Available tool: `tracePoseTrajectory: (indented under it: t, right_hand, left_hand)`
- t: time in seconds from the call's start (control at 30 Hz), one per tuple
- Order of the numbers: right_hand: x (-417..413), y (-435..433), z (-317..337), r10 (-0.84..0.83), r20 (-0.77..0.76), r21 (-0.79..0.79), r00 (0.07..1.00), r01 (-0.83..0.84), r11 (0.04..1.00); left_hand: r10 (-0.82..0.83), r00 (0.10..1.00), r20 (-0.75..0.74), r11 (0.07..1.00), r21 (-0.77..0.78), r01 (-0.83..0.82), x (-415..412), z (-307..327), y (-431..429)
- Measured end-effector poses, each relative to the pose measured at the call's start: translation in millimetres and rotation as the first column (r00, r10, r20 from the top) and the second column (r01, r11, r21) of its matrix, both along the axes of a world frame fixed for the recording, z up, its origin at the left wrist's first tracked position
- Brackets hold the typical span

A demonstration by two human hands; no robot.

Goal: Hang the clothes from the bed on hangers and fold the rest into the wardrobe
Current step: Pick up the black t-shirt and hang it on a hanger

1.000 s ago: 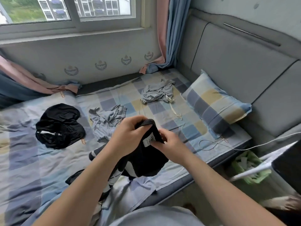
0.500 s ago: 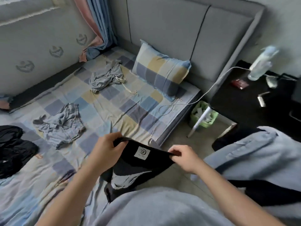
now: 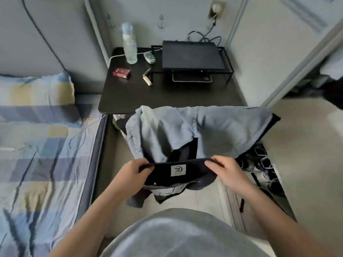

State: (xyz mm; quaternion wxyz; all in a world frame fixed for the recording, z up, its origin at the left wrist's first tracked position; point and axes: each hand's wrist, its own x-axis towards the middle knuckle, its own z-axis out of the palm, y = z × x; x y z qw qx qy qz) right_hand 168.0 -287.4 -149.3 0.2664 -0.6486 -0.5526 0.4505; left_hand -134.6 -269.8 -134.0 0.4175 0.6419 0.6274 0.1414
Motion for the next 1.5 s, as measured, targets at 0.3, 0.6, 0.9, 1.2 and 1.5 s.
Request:
tracePoseTrajectory:
  t: [0.3,0.6,0.9,1.2,1.5]
  right_hand:
    - [155,1,100,-0.48,0.048,0.334,0.876,0.439,0.834]
    - [261,10,268,-0.756,0.102,0.669,0.647,0.518,0.533]
    - [320,-5,476,-0.938,0.047,0.872,0.343,0.444,0.206]
    - [352,-21,659,-0.927,0.293,0.931,-0.234,0.289,0.221]
    - [404,-50,723,-0.414,0.533,0.841,-0.738,0.406,0.358]
  left_hand:
    - [-0.416,0.9,0.133,0.889,0.267,0.371,191,75,106]
    - [-0.715,0.641,0.28,0.655,0.589,0.473,360,240,190]
    - [-0.887,0.401,0.229,0.381,0.853,0.357,493,458,216]
    - [-0.935,0.338,0.112,0.198,0.952,0.232,580,644,207]
    - [-0.935,0.353,0.011,0.101,0.966,0.238,637,720,145]
